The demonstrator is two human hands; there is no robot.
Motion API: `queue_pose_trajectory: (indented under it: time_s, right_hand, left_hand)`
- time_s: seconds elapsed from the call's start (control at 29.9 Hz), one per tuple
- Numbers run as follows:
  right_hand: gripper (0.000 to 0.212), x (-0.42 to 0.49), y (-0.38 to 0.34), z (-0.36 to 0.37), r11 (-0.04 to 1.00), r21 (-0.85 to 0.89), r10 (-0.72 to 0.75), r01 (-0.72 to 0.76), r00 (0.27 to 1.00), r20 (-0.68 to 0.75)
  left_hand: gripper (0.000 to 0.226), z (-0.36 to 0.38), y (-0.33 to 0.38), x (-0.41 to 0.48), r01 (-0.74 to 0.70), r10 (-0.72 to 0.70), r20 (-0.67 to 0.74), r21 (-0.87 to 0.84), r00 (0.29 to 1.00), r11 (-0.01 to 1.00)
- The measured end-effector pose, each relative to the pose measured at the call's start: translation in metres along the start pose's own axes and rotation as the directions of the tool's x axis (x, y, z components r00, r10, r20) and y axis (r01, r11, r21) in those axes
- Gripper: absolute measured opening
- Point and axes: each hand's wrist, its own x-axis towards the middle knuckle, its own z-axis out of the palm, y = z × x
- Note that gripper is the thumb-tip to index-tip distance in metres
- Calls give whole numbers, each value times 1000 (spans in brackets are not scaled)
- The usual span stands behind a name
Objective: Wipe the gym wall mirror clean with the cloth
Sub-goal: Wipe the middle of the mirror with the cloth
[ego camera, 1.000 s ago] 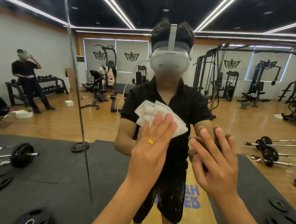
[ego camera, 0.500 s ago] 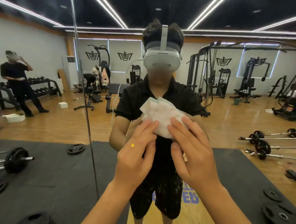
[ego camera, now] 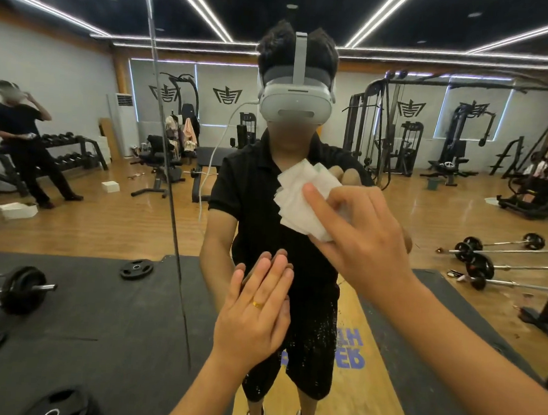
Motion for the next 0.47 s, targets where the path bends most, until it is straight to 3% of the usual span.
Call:
queue_pose_trajectory:
  time_s: [0.1,0.2,0.47]
  right_hand:
    - [40,10,3,1,997,-41,-71,71,997,-3]
    - [29,-1,-1,-6,998,-63,-4,2,1000,-24]
    - [45,-23,-5,-2,982,-35,180,-184,977,-112]
  left_hand:
    - [56,-2,0,1,4,-4,4,-7,1000,1000]
    - [52,-3,-1,0,5,-4,11,-26,1000,1000]
    - [49,-4,-2,-1,3,-1,35,-44,999,999]
